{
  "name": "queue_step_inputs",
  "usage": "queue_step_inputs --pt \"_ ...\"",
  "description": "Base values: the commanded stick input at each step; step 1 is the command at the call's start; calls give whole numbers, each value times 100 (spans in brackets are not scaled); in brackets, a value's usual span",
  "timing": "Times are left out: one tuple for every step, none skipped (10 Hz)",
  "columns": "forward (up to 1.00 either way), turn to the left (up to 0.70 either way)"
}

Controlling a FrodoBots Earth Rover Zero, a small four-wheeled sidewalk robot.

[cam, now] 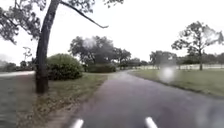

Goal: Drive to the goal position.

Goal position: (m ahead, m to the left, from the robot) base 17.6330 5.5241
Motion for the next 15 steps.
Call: queue_step_inputs --pt "85 0" --pt "85 0" --pt "85 -2" --pt "85 -11" --pt "85 -20" --pt "85 -34" --pt "85 0" --pt "85 0" --pt "85 0" --pt "85 0" --pt "85 0" --pt "85 0" --pt "85 0" --pt "85 0" --pt "85 0"
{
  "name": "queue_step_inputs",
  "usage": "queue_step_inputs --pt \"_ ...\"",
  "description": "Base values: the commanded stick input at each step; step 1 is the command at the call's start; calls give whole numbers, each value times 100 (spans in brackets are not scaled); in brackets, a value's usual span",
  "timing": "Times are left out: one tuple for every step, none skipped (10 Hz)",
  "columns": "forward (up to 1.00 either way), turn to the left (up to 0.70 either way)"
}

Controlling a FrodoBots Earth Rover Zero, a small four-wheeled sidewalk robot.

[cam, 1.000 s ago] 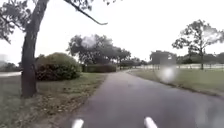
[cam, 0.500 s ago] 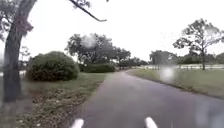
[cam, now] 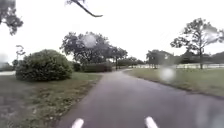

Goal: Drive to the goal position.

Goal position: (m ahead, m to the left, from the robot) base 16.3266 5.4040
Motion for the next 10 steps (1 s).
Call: queue_step_inputs --pt "85 0" --pt "85 0" --pt "85 0" --pt "85 0" --pt "85 0" --pt "85 0" --pt "85 0" --pt "85 0" --pt "85 0" --pt "85 0"
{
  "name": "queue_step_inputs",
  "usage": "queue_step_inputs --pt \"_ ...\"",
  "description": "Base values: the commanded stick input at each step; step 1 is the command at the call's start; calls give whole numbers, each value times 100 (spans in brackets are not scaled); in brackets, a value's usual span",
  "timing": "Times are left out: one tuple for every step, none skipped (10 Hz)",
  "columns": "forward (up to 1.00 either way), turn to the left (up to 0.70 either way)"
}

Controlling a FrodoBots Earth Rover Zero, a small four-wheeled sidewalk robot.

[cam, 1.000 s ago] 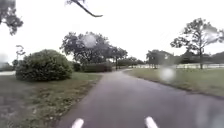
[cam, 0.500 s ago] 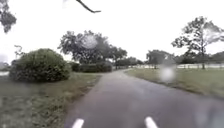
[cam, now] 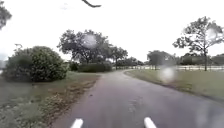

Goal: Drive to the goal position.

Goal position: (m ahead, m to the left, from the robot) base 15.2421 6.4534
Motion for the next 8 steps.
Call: queue_step_inputs --pt "85 0" --pt "85 0" --pt "85 0" --pt "85 0" --pt "85 0" --pt "85 0" --pt "85 0" --pt "85 0"
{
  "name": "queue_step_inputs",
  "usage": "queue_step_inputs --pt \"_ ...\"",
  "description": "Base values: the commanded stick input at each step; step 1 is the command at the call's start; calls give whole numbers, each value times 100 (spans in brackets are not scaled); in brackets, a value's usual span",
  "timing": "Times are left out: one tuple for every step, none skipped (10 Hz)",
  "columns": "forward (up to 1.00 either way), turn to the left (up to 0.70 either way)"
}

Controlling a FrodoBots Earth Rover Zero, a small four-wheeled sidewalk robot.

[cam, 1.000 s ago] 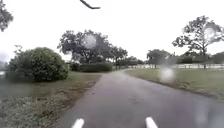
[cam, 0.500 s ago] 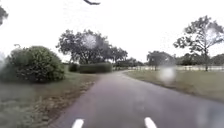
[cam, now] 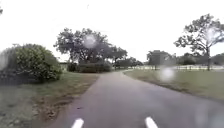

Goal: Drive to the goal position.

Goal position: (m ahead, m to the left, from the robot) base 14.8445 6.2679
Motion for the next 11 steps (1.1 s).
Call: queue_step_inputs --pt "85 0" --pt "85 0" --pt "85 0" --pt "85 0" --pt "85 0" --pt "85 0" --pt "85 0" --pt "85 0" --pt "85 0" --pt "85 0" --pt "85 0"
